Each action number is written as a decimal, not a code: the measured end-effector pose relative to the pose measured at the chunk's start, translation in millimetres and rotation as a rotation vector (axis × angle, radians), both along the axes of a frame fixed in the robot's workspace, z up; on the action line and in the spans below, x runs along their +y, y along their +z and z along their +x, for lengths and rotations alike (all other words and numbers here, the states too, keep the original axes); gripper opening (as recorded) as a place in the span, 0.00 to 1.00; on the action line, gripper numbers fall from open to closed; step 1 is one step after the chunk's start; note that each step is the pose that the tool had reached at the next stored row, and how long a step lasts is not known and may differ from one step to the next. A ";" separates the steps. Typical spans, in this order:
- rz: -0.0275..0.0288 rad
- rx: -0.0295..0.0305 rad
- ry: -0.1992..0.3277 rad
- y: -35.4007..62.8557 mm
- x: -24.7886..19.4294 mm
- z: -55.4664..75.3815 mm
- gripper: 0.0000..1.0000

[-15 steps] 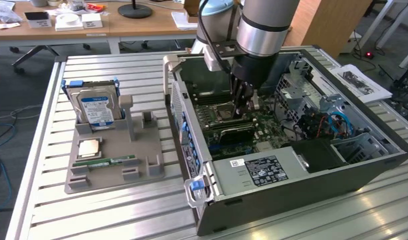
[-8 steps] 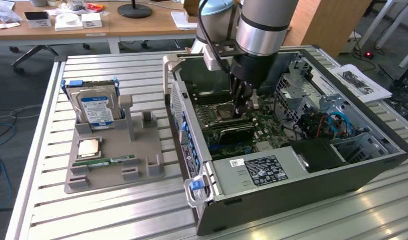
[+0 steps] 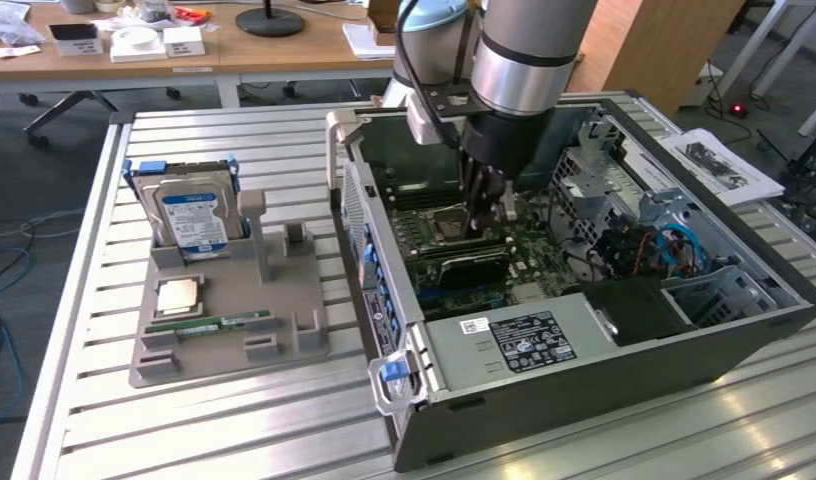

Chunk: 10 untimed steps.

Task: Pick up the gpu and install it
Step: 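Press down on the gpu until it lock into place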

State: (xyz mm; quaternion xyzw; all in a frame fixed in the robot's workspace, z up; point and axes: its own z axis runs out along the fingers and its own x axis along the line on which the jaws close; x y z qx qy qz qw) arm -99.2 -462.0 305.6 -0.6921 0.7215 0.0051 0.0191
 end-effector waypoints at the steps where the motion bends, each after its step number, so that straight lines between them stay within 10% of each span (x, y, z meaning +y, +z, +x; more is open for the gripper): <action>1: 0.0000 0.0000 0.000 -1.0 0.0 -0.1 0.11; 10: 0.0000 0.0000 0.000 -8.4 0.9 -3.9 0.11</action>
